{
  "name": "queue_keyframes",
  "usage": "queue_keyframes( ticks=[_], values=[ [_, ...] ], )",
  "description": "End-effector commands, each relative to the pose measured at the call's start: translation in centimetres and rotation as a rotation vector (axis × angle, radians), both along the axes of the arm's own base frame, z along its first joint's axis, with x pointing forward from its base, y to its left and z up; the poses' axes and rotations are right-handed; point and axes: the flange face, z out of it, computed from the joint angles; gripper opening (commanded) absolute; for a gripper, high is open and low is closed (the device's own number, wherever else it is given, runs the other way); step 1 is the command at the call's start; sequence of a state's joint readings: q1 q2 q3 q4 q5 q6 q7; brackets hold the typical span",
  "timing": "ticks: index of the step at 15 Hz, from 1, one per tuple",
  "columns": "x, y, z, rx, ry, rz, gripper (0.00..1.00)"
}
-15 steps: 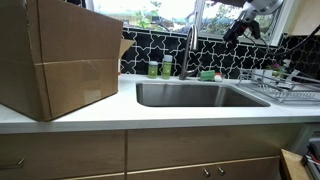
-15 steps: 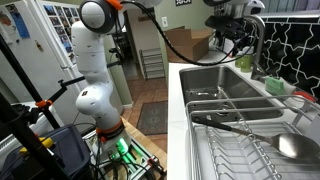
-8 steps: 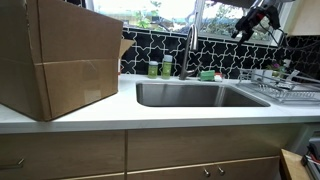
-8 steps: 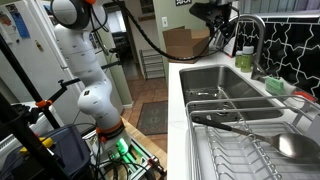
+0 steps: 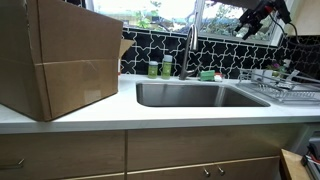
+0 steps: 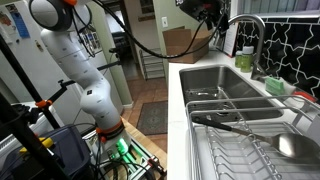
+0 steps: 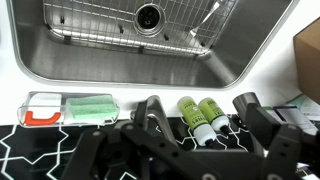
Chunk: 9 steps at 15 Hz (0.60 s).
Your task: Turn the faucet to the right then close the tap
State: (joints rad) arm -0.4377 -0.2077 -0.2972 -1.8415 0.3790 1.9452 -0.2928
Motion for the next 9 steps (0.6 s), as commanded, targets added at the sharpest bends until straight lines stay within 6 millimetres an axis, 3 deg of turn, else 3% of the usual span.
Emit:
queue_keyframes(
  ticks=[1, 9],
  values=[
    [0.08, -0.06, 0.21, 0.000, -0.002, 0.002, 1.00],
    [0.20, -0.14, 0.10, 0.002, -0.002, 0.004, 1.00]
  ],
)
